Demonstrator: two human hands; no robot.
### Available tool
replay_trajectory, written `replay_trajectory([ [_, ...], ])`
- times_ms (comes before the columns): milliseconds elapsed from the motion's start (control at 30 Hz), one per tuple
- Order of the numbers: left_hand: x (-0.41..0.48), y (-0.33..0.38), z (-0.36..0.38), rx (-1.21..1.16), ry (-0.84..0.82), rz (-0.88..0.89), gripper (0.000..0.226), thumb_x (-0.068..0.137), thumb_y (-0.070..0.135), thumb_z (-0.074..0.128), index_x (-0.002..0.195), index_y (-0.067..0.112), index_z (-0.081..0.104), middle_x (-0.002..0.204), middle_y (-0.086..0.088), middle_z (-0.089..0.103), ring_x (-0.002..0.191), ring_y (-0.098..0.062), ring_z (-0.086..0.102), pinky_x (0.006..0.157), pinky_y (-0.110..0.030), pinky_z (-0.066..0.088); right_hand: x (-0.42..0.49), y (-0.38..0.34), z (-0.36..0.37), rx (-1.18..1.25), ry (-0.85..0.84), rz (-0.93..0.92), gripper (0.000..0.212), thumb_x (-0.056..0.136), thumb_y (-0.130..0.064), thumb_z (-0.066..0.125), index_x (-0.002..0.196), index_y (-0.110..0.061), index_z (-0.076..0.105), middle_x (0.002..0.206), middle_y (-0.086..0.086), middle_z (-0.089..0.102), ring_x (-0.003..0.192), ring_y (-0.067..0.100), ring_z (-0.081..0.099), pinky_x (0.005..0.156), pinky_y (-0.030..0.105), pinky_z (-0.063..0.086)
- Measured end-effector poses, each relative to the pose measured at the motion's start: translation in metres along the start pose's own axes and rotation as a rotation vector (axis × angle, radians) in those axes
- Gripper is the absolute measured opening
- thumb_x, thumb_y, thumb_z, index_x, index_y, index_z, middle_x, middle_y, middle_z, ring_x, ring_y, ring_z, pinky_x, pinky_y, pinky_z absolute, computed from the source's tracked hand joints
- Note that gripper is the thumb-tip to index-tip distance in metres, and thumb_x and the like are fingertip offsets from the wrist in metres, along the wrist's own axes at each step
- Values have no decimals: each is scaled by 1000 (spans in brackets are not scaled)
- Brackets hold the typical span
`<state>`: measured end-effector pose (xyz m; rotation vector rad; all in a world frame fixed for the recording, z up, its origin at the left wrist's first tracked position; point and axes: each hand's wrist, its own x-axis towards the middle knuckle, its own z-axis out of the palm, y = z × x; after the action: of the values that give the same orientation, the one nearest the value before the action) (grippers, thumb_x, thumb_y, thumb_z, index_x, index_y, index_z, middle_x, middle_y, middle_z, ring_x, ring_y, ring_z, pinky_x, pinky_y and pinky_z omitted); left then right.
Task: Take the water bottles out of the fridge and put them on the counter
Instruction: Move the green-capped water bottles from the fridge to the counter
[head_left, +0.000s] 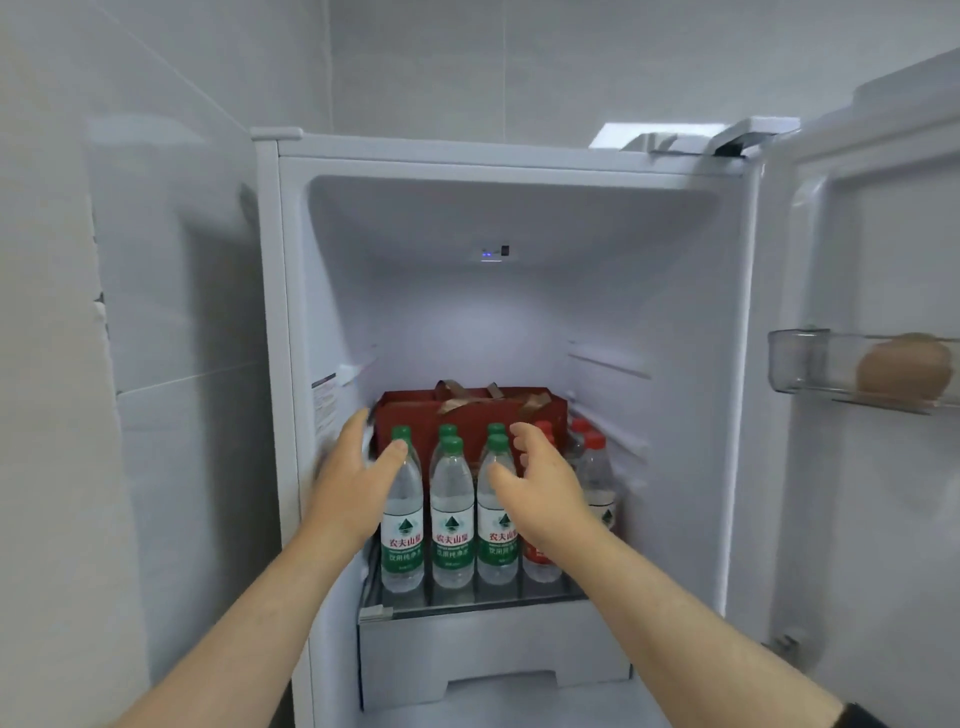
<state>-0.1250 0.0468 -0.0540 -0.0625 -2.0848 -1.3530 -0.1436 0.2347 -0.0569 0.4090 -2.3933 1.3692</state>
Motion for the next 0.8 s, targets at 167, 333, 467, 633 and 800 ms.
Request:
replay_trajectory([
  [167, 25, -30, 33, -22, 18, -126, 58, 95, 25, 56, 148, 23, 33, 128, 16, 41, 117, -3, 35, 95, -29, 31, 51, 28, 37, 90, -115, 112, 65, 95, -32, 56, 152, -20, 27, 155, 4, 37, 138, 22, 40, 106, 34, 38],
  [333, 56, -60, 59, 33, 42, -173, 47, 90, 17, 61, 133, 26, 44, 109, 17, 46, 110, -8, 46, 88, -28, 36, 91, 40, 66, 82, -172, 105, 65, 96, -25, 54, 153, -17, 25, 156, 2, 34, 137, 15, 38, 105, 30, 35],
  [467, 80, -85, 68, 69, 37, -192, 47, 85, 14, 63, 124, 32, 45, 118, 11, 52, 112, -11, 51, 93, -31, 41, 114, 44, 80, 68, -193, 73, 49, 99, -17, 51, 145, -12, 36, 141, 5, 49, 102, 7, 44, 90, 23, 40],
  [633, 89, -114, 76, 213, -21, -273, 54, 86, 22, 64, 134, 24, 41, 130, 3, 55, 120, -22, 54, 98, -44, 47, 126, 52, 102, -10, -199, 95, 64, 98, -22, 56, 152, -16, 23, 142, 7, 49, 119, 25, 56, 95, 35, 48],
  [800, 83, -116, 80, 358, 12, -349, 44, 82, 25, 60, 123, 19, 45, 125, -9, 43, 107, -33, 54, 85, -39, 44, 123, 63, 105, -39, -140, 40, 38, 93, -12, 60, 128, -16, 47, 113, -7, 49, 108, 11, 50, 89, 26, 41],
])
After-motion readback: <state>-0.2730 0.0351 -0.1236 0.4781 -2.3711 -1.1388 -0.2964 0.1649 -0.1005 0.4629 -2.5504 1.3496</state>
